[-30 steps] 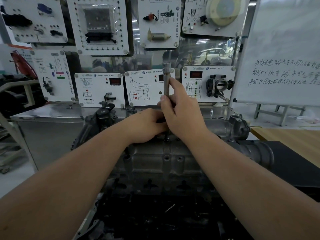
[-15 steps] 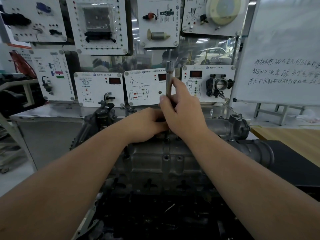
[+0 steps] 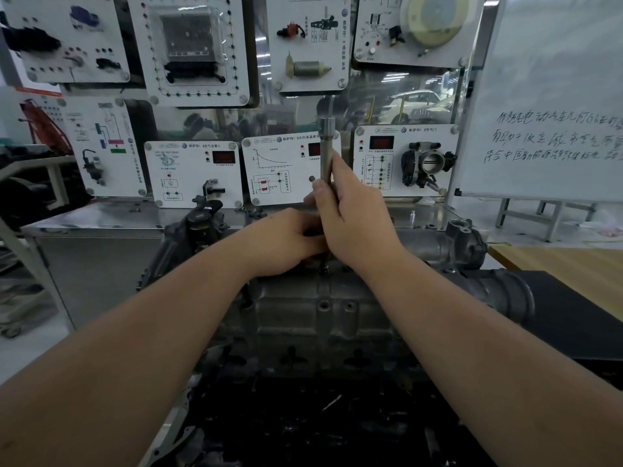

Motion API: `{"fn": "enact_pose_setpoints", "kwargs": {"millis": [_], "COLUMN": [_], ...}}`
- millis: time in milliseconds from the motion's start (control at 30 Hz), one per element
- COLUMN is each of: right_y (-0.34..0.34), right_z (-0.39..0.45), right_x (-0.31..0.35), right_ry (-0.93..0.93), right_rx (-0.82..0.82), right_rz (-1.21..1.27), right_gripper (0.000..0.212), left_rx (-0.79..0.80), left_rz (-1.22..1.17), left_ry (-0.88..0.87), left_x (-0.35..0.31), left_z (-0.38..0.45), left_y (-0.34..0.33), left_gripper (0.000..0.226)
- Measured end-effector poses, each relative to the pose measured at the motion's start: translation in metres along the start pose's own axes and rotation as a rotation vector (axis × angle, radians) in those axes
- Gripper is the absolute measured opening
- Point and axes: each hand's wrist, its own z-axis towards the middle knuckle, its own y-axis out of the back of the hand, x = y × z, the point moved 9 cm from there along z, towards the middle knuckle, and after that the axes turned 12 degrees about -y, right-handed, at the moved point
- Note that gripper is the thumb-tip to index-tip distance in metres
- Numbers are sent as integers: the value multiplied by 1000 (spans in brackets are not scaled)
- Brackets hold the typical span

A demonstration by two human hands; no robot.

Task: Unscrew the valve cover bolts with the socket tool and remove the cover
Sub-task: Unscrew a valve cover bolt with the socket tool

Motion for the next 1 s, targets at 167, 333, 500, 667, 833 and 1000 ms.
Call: {"fn": "enact_pose_setpoints", "kwargs": {"millis": [167,333,500,667,833,1000], "right_y": [6,1,0,11,12,-1], "right_z": [-1,1,1,-2,-4,1], "right_x": [1,-1,-1,4,13,0], "right_ry": [62,28,21,122,164,72], "right_rx": [-78,-37,-19,-129,-179,-15], "right_rz": [43,22,49,58,2,70], "right_gripper": [29,26,35,16,25,23], "left_rx": [11,2,0,-8,-20,2], "left_rz": [24,-9,-7,-7,-25,-4], "left_ry": [11,37,-1,13,13,25], "left_x": [1,3,1,3,2,2], "left_z": [2,2,1,3,2,0], "left_y": [-2,-3,0,-1,-1,-1], "left_gripper": [14,24,13,8,11,20]}}
